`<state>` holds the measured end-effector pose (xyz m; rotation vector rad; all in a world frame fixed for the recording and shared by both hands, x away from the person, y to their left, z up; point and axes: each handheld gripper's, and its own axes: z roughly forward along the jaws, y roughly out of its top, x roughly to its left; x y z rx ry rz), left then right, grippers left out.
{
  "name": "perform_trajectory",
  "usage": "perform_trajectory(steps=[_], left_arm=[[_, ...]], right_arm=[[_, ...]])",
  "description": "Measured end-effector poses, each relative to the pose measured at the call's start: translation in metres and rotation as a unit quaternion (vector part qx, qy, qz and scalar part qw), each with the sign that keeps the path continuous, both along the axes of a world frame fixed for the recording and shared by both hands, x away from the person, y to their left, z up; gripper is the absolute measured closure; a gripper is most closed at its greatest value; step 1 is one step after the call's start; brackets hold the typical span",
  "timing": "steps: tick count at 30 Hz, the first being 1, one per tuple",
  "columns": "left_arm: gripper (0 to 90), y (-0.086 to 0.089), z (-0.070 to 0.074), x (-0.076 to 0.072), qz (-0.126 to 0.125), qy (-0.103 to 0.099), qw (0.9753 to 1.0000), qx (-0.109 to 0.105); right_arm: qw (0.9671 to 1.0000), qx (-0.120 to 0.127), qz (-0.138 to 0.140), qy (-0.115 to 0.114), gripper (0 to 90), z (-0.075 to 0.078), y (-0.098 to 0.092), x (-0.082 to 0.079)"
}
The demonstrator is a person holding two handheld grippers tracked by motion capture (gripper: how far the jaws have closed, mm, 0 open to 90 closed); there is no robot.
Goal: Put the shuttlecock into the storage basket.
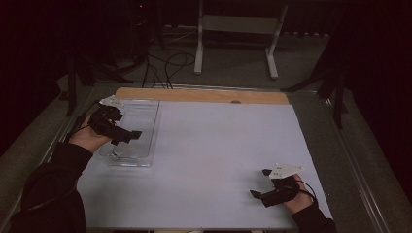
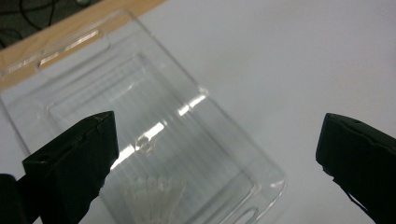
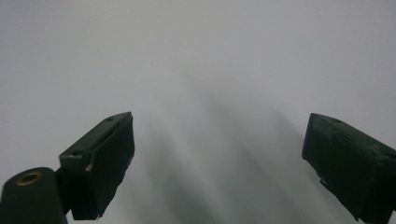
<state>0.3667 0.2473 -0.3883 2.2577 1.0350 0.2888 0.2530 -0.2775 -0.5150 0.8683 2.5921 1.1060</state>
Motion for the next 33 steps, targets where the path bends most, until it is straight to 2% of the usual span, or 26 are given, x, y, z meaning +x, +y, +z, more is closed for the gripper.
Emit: perform_trajectory(steps=[11,20,22,27,31,33], left_arm=[[0.0,-0.029,0.001,0.004,-0.025,-0.013,0.9994,-0.02],[0.0,-0.051,-0.001,0.003,-0.045,-0.013,0.9986,-0.024],[0.0,-0.055,-0.001,0.003,-0.049,-0.012,0.9982,-0.031],[0.0,-0.069,-0.003,0.001,-0.064,-0.018,0.9974,-0.029],[0.0,-0.078,-0.005,-0.001,-0.077,-0.015,0.9964,-0.032],[0.0,-0.084,-0.006,-0.001,-0.083,-0.015,0.996,-0.026]], right_arm=[[1.0,0.0,-0.003,0.001,9.2,0.0,-0.001,0.0],[1.0,-0.001,0.0,0.002,9.2,-0.001,0.0,0.0],[1.0,-0.002,0.0,0.003,9.2,-0.001,-0.001,0.001],[1.0,-0.002,0.0,0.002,9.2,-0.001,0.0,0.0],[1.0,-0.004,0.001,0.001,9.2,-0.001,0.001,0.0],[1.0,-0.004,0.001,0.001,9.2,-0.001,0.0,0.0]])
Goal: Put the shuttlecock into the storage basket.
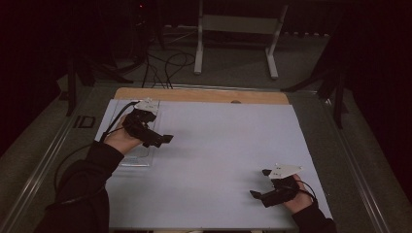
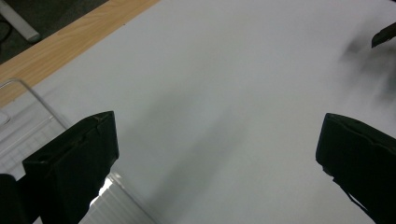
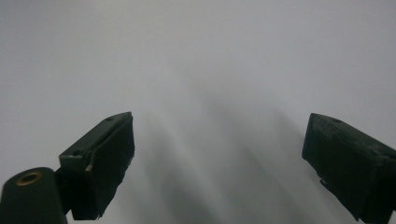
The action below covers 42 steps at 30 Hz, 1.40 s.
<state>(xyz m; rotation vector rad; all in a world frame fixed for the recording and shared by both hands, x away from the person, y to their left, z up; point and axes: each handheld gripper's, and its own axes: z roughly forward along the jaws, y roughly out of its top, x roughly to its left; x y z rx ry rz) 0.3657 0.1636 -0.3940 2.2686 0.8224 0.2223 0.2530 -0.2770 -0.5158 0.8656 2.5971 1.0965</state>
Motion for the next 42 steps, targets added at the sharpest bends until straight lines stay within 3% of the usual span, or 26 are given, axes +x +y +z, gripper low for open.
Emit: perform_trajectory(steps=[13,15,16,17,18,20,22,23,34,35,39,42], left_arm=[[0.0,-0.038,-0.011,-0.006,-0.054,-0.007,0.9983,0.019],[0.0,-0.04,-0.012,-0.006,-0.067,-0.003,0.9976,0.019],[0.0,-0.041,-0.012,-0.008,-0.068,-0.019,0.9975,0.01],[0.0,-0.041,-0.013,-0.008,-0.068,-0.02,0.9975,-0.006],[0.0,-0.043,-0.015,-0.007,-0.07,-0.005,0.9976,0.0],[0.0,-0.047,-0.018,-0.006,-0.072,-0.015,0.9972,0.014],[0.0,-0.051,-0.019,-0.006,-0.074,-0.008,0.9972,0.008],[0.0,-0.052,-0.021,-0.007,-0.074,-0.011,0.9972,-0.001],[0.0,-0.063,-0.031,-0.01,-0.08,-0.004,0.9967,0.012],[0.0,-0.064,-0.031,-0.011,-0.079,-0.015,0.9967,0.012],[0.0,-0.066,-0.037,-0.021,-0.077,-0.013,0.9967,-0.019],[0.0,-0.072,-0.044,-0.028,-0.094,-0.011,0.9955,0.0]], right_arm=[[1.0,-0.001,0.006,0.0,9.2,-0.003,0.003,0.0],[0.9999,0.011,0.007,0.0,9.2,-0.001,0.001,-0.002],[0.9997,0.021,0.008,-0.003,9.2,-0.001,0.002,-0.004],[0.9998,0.02,0.007,-0.006,9.2,-0.001,0.003,-0.006],[0.9999,0.012,0.009,-0.003,9.2,-0.002,0.005,-0.007],[0.9999,-0.001,0.015,-0.004,9.2,-0.005,0.009,-0.008],[0.9998,-0.007,0.018,-0.005,9.2,-0.007,0.012,-0.008],[0.9998,-0.006,0.02,-0.005,9.2,-0.008,0.013,-0.007],[0.9997,0.012,0.012,-0.019,9.2,-0.002,0.007,-0.006],[0.9996,0.019,0.009,-0.021,9.2,0.001,0.007,-0.006],[0.9997,0.005,0.011,-0.023,9.2,-0.004,0.009,-0.006],[0.9998,0.009,0.009,-0.018,9.2,-0.004,0.007,-0.007]])
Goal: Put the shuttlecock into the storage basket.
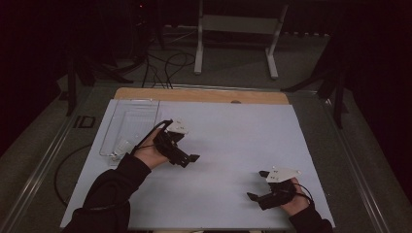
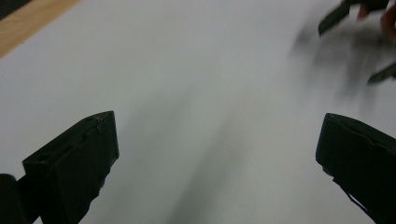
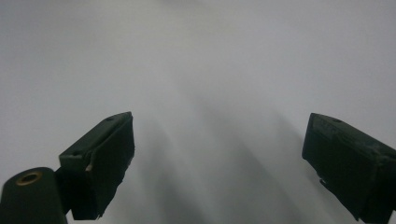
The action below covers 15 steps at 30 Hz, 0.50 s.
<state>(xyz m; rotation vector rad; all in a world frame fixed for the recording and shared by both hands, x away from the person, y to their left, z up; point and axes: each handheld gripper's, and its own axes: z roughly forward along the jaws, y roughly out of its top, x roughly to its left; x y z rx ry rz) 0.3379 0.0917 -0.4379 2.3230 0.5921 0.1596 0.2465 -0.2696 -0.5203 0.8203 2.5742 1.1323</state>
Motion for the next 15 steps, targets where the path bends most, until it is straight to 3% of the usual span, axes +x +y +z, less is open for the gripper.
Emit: perform_trajectory(steps=[15], left_arm=[[0.0,-0.007,-0.015,-0.026,-0.033,0.012,0.9993,-0.016]], right_arm=[[0.9998,0.008,0.002,-0.017,9.2,0.006,0.0,-0.002]])
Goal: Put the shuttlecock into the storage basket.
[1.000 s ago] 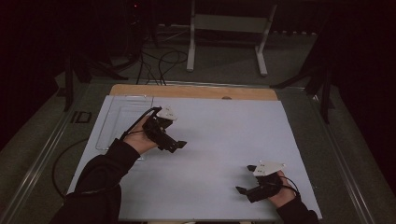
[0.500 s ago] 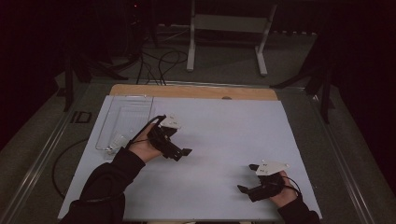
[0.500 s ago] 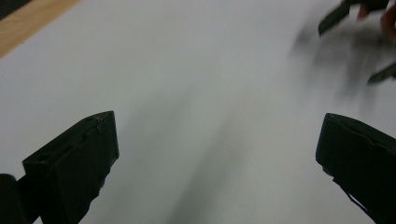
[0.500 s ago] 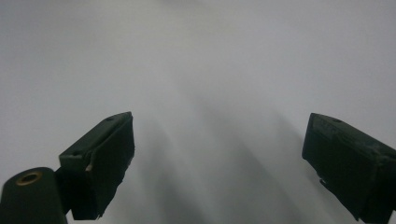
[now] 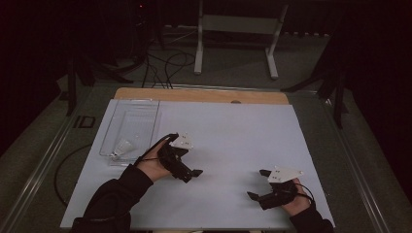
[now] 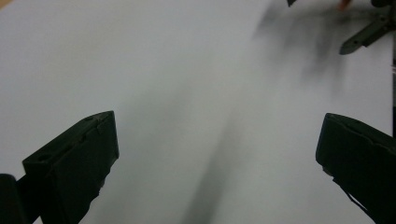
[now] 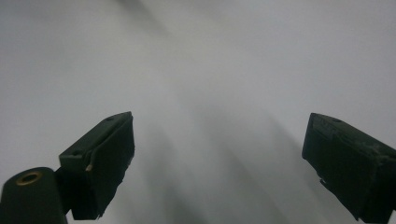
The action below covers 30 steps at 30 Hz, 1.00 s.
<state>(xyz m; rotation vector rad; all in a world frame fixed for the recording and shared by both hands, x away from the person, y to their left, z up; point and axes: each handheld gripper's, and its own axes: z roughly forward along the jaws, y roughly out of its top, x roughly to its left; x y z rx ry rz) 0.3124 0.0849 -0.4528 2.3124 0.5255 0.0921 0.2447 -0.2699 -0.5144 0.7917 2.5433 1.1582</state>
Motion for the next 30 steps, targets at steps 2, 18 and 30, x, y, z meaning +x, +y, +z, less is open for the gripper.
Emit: perform_trajectory(steps=[2,18,30], left_arm=[[0.0,-0.001,-0.003,-0.004,-0.006,0.003,1.0,0.002],[0.0,0.013,-0.021,-0.027,-0.013,-0.001,0.9999,0.0],[0.0,0.033,-0.031,-0.044,-0.002,0.0,1.0,-0.004]], right_arm=[[1.0,0.003,0.0,0.002,9.2,0.0,0.0,0.0],[0.9999,-0.003,0.009,0.004,9.2,-0.001,0.002,-0.001],[0.9998,-0.002,0.016,0.006,9.2,-0.002,0.004,-0.002]])
